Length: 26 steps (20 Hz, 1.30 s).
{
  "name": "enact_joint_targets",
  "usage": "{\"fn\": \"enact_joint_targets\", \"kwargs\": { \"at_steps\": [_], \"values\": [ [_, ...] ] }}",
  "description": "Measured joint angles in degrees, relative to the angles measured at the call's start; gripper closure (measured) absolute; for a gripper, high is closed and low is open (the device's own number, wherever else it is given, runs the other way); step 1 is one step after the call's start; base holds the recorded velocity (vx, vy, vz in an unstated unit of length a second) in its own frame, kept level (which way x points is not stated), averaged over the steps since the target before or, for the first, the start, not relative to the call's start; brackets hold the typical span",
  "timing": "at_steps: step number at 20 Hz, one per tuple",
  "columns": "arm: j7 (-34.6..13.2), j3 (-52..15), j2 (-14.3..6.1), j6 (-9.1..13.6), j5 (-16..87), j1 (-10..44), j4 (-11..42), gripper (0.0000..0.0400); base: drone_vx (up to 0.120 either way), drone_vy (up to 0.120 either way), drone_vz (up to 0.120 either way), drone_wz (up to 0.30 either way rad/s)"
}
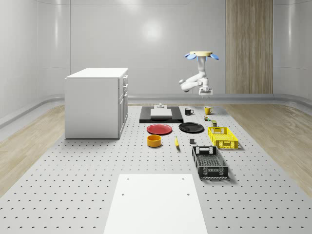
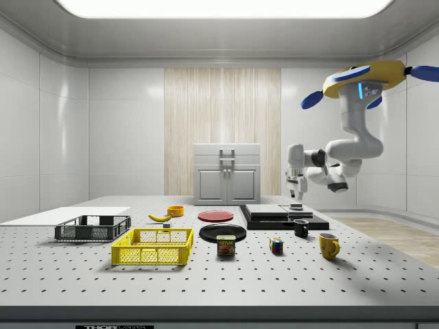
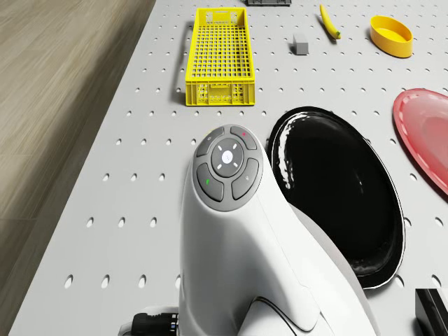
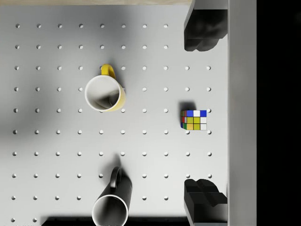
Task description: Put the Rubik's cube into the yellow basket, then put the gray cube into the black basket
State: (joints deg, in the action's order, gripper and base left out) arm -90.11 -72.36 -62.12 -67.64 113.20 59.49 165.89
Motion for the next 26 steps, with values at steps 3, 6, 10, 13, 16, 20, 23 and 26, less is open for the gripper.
{"fn": "enact_joint_targets", "kwargs": {
  "at_steps": [3,6,10,13,16,20,23,26],
  "values": [
    [-0.5,-0.44,-0.97,-0.66,-0.4,0.6,-0.05,0.0,0.12,0.0,-0.12,0.0],
    [-0.92,-0.82,-1.91,-1.38,-0.84,1.08,-0.11,0.0,0.12,0.0,-0.12,0.0],
    [-1.39,-1.26,-3.12,-2.39,-1.45,1.61,-0.19,0.0,0.12,0.0,-0.12,0.0],
    [-1.71,-1.57,-4.0,-3.17,-1.91,1.95,-0.25,0.0,0.053,0.0,-0.12,0.0],
    [-2.0,-1.85,-4.86,-3.93,-2.36,2.26,-0.32,0.0,0.0,0.0,-0.12,0.0],
    [-2.36,-2.19,-5.97,-4.95,-2.94,2.65,-0.39,0.0,0.0,-0.01,-0.12,0.0],
    [-2.61,-2.44,-6.78,-5.69,-3.36,2.91,-0.45,0.0,0.0,-0.04,-0.12,0.0],
    [-2.84,-2.66,-7.57,-6.42,-3.76,3.16,-0.51,0.0,0.067,0.0,-0.12,0.0]
  ]
}}
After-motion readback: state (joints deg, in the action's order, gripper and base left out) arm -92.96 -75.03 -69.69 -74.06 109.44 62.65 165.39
